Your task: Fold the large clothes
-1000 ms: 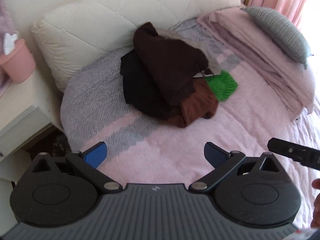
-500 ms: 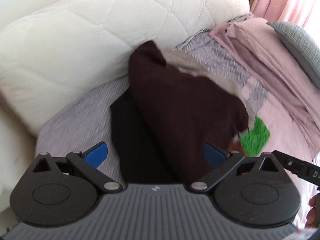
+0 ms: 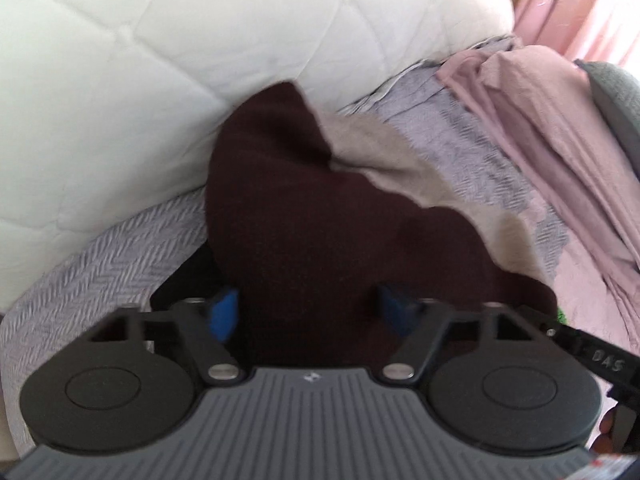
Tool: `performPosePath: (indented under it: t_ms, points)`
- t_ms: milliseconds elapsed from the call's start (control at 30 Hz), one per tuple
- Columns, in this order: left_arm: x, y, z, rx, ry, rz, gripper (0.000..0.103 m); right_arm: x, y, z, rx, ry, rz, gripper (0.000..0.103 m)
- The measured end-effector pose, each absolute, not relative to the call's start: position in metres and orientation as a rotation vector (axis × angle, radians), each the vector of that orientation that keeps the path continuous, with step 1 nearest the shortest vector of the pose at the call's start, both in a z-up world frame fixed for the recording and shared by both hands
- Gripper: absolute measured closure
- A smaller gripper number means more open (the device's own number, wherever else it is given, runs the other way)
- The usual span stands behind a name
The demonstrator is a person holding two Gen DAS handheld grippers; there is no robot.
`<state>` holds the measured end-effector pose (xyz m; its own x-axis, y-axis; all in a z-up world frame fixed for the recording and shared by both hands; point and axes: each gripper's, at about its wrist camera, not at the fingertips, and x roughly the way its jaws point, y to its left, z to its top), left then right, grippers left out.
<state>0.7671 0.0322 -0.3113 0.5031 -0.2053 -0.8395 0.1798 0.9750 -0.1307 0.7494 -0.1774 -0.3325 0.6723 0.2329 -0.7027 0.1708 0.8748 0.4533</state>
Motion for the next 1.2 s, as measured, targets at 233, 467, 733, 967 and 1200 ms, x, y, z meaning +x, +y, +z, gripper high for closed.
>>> performPosePath:
  t_ms: [233,467,733,967,1200]
  points:
    - [0.735,0.030,-0.269,0.026,0.909,-0.216,0.097,0.687,-0.158,-0.263,0.535,0.610,0.109,0.099]
    - [0.668,0.017,-0.192,0.017,0.766,-0.350,0.098,0.593,-0.144,-0.155,0.540,0.335,0.192,0.099]
    - [0.543,-0.051,-0.089,0.021,0.573,-0.623,0.098,0.453,-0.192,-0.032,0.523,0.026,0.139,0.100]
    - [0.389,-0.139,-0.033,0.015,0.477,-0.915,0.103,0.273,-0.258,0.048,0.461,-0.160,-0.055,0.099]
    - [0.236,-0.229,-0.050,0.112,0.709,-1.105,0.080,0.137,-0.325,0.045,0.389,0.261,-0.401,0.041]
